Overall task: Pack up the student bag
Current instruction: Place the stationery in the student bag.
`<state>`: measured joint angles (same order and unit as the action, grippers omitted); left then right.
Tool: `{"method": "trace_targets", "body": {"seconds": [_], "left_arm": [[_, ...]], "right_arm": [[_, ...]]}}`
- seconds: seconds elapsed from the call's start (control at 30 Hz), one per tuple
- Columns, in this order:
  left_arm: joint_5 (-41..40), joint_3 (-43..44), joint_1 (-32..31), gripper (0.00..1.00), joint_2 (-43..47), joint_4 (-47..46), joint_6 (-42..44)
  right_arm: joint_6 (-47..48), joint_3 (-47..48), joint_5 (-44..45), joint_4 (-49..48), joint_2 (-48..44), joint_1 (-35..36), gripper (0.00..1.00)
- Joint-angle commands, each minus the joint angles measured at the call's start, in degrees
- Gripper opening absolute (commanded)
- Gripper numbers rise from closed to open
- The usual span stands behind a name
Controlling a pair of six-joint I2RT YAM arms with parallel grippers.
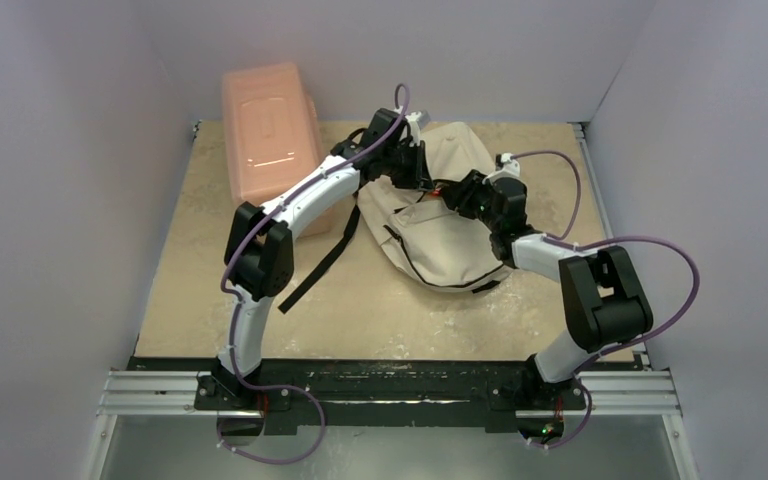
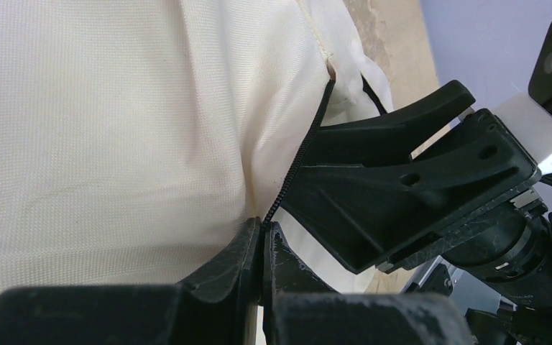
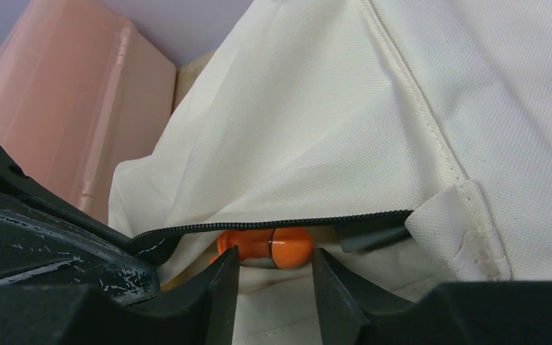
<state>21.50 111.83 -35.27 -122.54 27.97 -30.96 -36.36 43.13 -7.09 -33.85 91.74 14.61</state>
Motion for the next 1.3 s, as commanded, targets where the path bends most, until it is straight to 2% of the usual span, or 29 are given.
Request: {"method": "trace_targets", "body": {"seconds": [0.0,0.1,0.23,0.33,0.53,0.6,0.73,0.8,0.93,1.07,1.1,1.2,1.27], "left_arm": [[4.1,0.4,-0.1,0.0,3.5,0.4,-1.5],[4.0,0.5,-0.1,0.0,3.6,0.8,-1.1],[4.4,0.0,-0.1,0.0,3.4,0.7,-1.4],[4.2,-1.4,-0.1,0.0,3.3,0.0,-2.0],[0.9,-3.0,-0.1,0.0,2.4,0.6,-1.1],[0.1,-2.6,-0.1,0.0,1.4,1.5,-1.1],[0.2,-0.8,-0.1,0.0,-1.7,3.9,-0.9],[-0.9,0.3,-0.1,0.0,-3.2,5.7,-0.2],[-2.6,0.9,-0.1,0.04,-4.6,7.6,1.1],[-2.6,1.2,-0.1,0.18,-4.4,9.7,1.9],[-2.6,1.9,0.0,0.31,-2.0,12.2,2.4],[-2.2,0.7,0.0,0.55,4.1,13.1,3.0],[-4.4,-1.3,0.0,0.59,9.2,15.1,3.1]], "right_arm": [[1.2,0.2,-0.1,1.4,0.9,-0.2,0.37],[-0.9,0.7,-3.2,-2.2,3.8,-0.1,0.24],[-4.1,4.8,-6.0,-6.7,9.4,-0.1,0.14],[-7.0,8.5,-4.6,-9.2,13.0,0.0,0.12],[-13.7,8.3,-3.0,-6.9,10.2,-1.2,0.2],[-19.6,5.3,-3.5,-10.0,9.7,-2.1,0.28],[-27.8,2.9,-7.5,-17.7,12.0,-3.4,0.3],[-27.4,3.0,-8.0,-12.4,10.5,-3.6,0.3],[-17.9,2.1,-3.1,5.3,1.8,-4.0,0.3],[-5.9,3.9,-2.9,19.6,-5.4,-5.7,0.33],[5.5,7.5,-0.3,27.4,-9.9,-4.9,0.41],[13.6,8.3,0.7,28.9,-14.1,-3.7,0.75],[16.6,10.1,-2.1,28.9,-14.2,-3.2,0.87]]}}
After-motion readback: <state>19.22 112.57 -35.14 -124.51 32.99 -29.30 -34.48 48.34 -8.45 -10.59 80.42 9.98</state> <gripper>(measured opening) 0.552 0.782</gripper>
